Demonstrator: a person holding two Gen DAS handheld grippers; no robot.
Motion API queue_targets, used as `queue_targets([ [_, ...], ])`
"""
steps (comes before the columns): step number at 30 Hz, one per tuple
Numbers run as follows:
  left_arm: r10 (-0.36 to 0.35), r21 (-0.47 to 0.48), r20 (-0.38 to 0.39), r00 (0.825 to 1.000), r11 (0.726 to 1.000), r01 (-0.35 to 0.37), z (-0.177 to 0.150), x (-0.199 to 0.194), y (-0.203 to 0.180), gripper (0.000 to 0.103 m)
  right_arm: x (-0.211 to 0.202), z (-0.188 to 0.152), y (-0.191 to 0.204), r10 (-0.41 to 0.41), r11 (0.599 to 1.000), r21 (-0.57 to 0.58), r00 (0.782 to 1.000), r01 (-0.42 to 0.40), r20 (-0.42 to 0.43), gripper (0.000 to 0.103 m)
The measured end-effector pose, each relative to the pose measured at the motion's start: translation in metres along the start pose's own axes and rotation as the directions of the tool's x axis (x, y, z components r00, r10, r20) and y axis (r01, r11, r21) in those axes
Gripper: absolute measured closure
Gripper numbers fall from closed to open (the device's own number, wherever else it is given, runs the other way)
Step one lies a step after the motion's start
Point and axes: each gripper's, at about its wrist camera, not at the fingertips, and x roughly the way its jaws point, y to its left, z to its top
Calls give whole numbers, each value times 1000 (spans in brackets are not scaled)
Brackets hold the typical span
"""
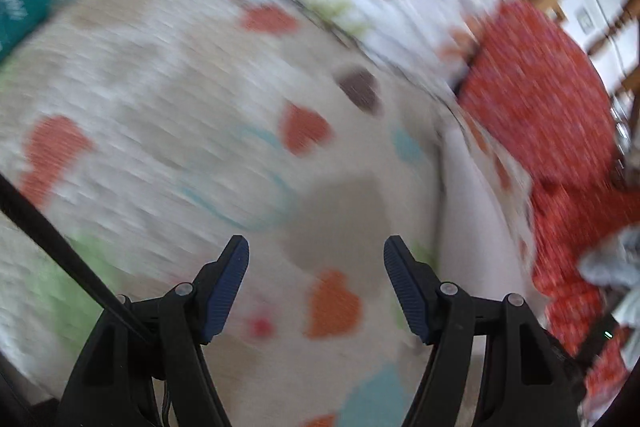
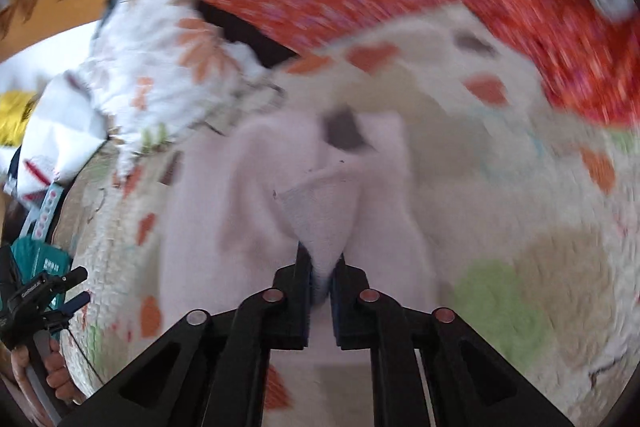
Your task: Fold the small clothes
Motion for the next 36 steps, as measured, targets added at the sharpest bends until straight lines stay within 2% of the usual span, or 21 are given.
queue_targets([
  [3, -40, 49, -56, 998, 998, 43, -14, 20, -28, 34, 3, -15, -27, 26, 997, 74, 999, -23, -43, 96],
  [8, -39, 156, -57, 998, 987, 48, -31, 32, -68, 34, 7, -27, -30, 31, 999, 34, 995, -28, -94, 94],
  [12, -29, 216, -71, 997, 975, 44, -40, 40, -83, 34, -24, -21, -29, 7, 1000, 15, 1000, -7, -11, 88],
  [14, -26, 231, -79, 997, 972, 44, -42, 45, -88, 34, -42, -8, -29, -17, 1000, 10, 998, 16, 58, 82],
  [16, -29, 243, -87, 996, 969, 49, -43, 47, -91, 34, -45, 9, -24, -18, 1000, -12, 996, 19, 84, 78],
  [19, -35, 264, -83, 996, 963, 56, -45, 47, -96, 34, -21, 35, -12, 30, 999, -40, 999, -29, 35, 71],
  [25, -13, 310, -49, 999, 950, 27, -44, 42, -99, 34, 63, 59, 8, 46, 998, -48, 994, -51, -104, 70],
  [26, -17, 309, -51, 999, 951, 31, -43, 42, -98, 34, 71, 58, 9, 50, 997, -51, 991, -57, -125, 71],
  [27, -18, 304, -53, 998, 952, 33, -42, 43, -98, 34, 80, 58, 12, 52, 996, -63, 987, -62, -153, 97],
  [29, -29, 286, -60, 998, 957, 45, -39, 46, -98, 34, 82, 58, 16, 43, 995, -85, 986, -57, -158, 97],
  [33, -57, 274, -84, 995, 959, 78, -41, 52, -103, 32, 37, 71, 6, 22, 996, -87, 1000, -23, -15, 98],
  [36, -41, 304, -107, 993, 950, 72, -49, 61, -113, 31, 15, 76, -13, -83, 993, -73, 995, 88, 63, 98],
])
